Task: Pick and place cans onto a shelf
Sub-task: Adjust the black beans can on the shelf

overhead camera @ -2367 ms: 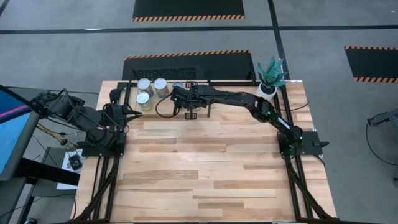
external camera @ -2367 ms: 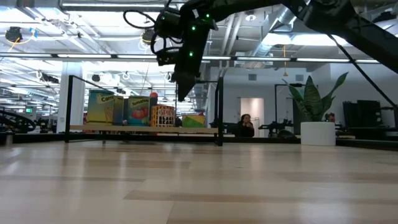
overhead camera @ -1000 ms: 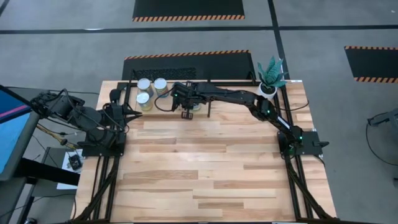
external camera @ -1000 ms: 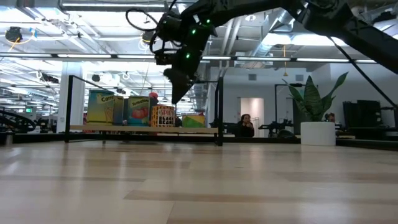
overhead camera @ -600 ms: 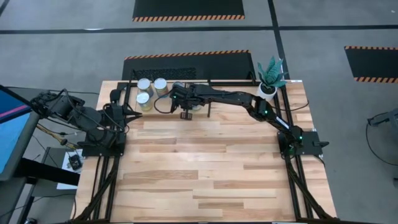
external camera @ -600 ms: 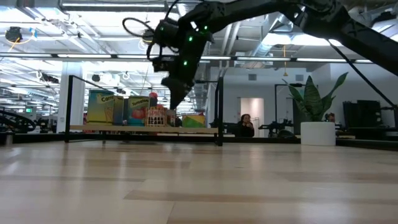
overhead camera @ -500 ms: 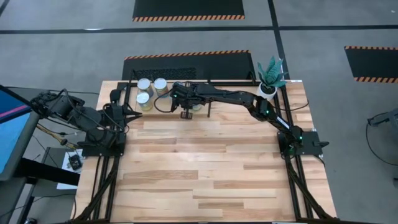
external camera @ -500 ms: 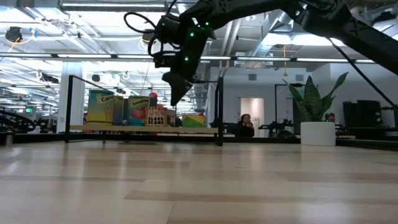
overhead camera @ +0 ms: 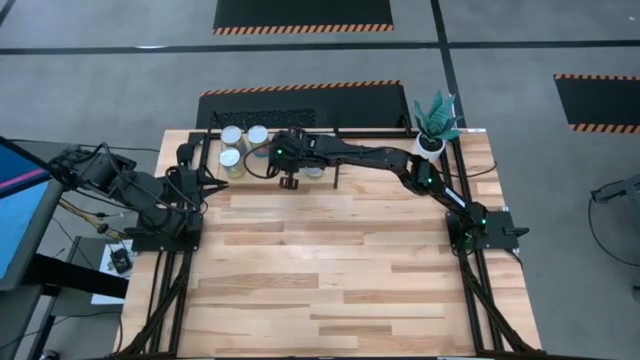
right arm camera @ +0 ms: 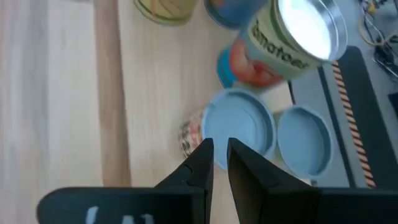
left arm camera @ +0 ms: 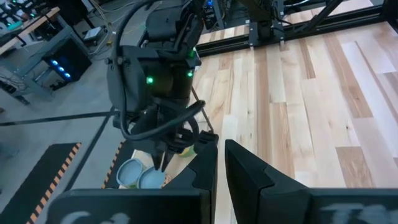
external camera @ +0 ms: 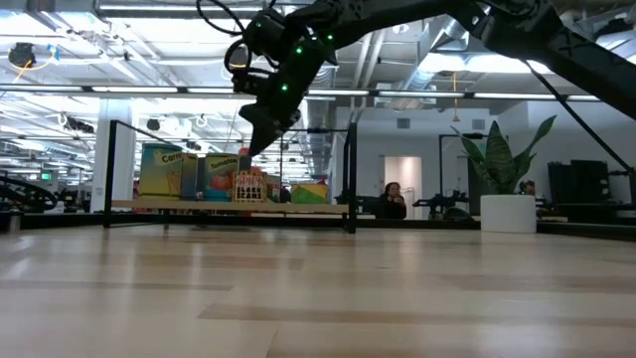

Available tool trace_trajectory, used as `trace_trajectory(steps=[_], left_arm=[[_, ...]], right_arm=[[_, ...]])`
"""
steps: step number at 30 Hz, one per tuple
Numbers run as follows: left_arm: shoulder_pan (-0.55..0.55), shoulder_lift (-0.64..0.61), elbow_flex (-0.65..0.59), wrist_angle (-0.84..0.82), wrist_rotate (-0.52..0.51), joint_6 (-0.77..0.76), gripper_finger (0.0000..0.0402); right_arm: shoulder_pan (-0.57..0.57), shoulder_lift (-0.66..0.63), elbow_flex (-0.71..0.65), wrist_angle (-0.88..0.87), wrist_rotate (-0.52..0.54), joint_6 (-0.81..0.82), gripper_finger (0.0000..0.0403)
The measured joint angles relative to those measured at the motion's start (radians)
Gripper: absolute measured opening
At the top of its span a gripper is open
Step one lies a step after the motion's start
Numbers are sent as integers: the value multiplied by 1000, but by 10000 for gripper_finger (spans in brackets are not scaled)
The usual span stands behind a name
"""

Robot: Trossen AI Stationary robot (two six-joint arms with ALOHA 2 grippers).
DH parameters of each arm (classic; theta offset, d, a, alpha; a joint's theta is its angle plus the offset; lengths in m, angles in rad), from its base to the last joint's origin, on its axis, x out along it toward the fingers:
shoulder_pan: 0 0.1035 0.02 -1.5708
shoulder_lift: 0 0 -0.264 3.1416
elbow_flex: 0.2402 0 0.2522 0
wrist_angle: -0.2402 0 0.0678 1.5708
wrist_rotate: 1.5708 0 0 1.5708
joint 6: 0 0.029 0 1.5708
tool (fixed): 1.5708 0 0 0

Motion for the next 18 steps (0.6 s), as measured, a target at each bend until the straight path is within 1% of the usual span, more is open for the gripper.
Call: trace_trajectory(steps=[5, 13, 18], left_arm=[[0, 0, 0, 0, -1, 18, 22], [0, 0, 0, 0, -1, 18, 22], [0, 0, 0, 0, 0, 19, 22]], right_arm=[[-15, 12, -1, 26, -11, 1, 70], [-12, 11, 10, 152, -30, 1, 70], [-7, 10, 26, 290, -22, 4, 70]])
